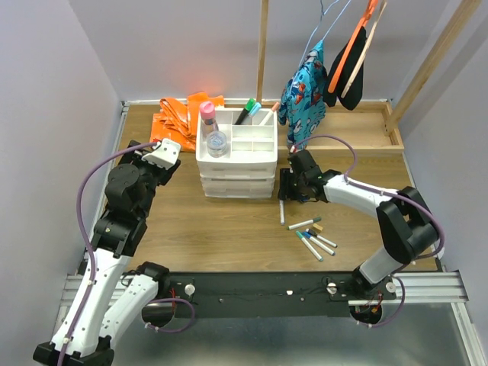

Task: Sort the stationery into containers
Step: Pick up the pen from the center of the board.

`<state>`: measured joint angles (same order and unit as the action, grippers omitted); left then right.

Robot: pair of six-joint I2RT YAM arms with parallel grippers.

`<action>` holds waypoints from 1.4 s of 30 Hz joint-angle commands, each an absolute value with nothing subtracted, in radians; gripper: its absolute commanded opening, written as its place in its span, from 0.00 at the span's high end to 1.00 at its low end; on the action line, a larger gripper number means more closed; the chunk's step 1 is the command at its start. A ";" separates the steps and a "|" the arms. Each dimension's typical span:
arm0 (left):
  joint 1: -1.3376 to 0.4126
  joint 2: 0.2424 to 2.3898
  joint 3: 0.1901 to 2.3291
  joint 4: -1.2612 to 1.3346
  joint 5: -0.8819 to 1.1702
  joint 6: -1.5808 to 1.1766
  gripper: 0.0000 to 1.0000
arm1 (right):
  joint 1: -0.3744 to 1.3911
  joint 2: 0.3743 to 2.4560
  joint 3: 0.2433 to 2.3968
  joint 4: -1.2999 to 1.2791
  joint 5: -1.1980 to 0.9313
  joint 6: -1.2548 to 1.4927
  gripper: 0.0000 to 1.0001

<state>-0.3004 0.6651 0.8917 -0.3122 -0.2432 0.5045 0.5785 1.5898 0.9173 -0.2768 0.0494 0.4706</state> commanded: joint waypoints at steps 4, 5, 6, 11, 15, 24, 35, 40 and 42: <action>-0.288 0.634 0.865 -0.288 -0.255 0.489 0.21 | 0.612 1.670 0.928 -0.198 0.121 0.457 0.47; -0.288 0.632 0.864 -0.288 -0.255 0.489 0.21 | 0.614 1.681 0.933 -0.205 0.127 0.457 0.47; -0.287 0.632 0.864 -0.287 -0.253 0.489 0.21 | 0.617 1.689 0.936 -0.209 0.130 0.459 0.48; -0.285 0.632 0.854 -0.270 -0.252 0.485 0.21 | 0.623 1.710 0.934 -0.215 0.161 0.462 0.49; -0.281 0.629 0.845 -0.264 -0.239 0.465 0.21 | 0.623 1.730 0.931 -0.215 0.161 0.462 0.51; -0.272 0.623 0.861 -0.273 -0.225 0.451 0.21 | 0.630 1.766 0.853 -0.244 0.198 0.437 0.63; -0.265 0.617 0.893 -0.296 -0.169 0.431 0.21 | 0.646 1.547 0.847 -0.371 0.178 0.394 0.99; -0.265 0.630 0.905 -0.330 -0.034 0.413 0.21 | 0.646 1.375 0.986 -0.546 0.013 0.302 0.99; -0.265 0.649 0.919 -0.344 0.027 0.390 0.21 | 0.646 1.330 1.105 -0.609 -0.038 0.235 0.99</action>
<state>-0.2737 0.6304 0.8722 -0.3065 -0.1368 0.4400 0.6399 1.4395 0.9024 -0.4320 0.1104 0.3710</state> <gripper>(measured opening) 0.791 0.025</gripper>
